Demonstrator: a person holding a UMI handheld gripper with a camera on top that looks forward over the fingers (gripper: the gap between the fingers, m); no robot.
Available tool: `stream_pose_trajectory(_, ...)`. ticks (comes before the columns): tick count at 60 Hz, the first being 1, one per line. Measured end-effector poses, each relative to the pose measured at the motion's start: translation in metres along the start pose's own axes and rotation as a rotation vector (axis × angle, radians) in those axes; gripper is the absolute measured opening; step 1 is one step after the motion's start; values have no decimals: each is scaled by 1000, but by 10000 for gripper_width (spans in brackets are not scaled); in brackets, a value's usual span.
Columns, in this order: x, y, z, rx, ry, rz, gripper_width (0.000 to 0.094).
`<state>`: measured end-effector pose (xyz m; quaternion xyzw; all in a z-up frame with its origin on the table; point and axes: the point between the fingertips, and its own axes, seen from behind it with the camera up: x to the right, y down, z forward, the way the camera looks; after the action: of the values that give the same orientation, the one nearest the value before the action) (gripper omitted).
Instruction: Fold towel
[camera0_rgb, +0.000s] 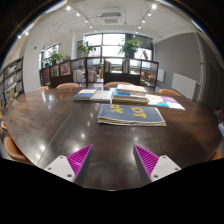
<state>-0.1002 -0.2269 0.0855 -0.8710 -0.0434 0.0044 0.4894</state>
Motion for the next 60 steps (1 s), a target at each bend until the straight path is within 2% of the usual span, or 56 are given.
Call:
stream_pose_trajectory(19, -53, -78, 203, -41, 12, 17, 804)
stream_pose_trajectory(27, -61, -102, 281, -48, 11, 10, 746)
stream_pose_trajectory(35, -60, -93, 326, -104, 33, -11, 607)
stream_pose_trajectory(36, -59, -97, 327, -83, 37, -10, 577)
stream_pose_trajectory(41, -45, -95, 325, -81, 78, -7, 297)
stream_pose_trajectory(48, -33, -94, 327, -76, 105, -4, 97)
stream_pose_trajectory(60, -32, -98, 320, -138, 65, 3, 39)
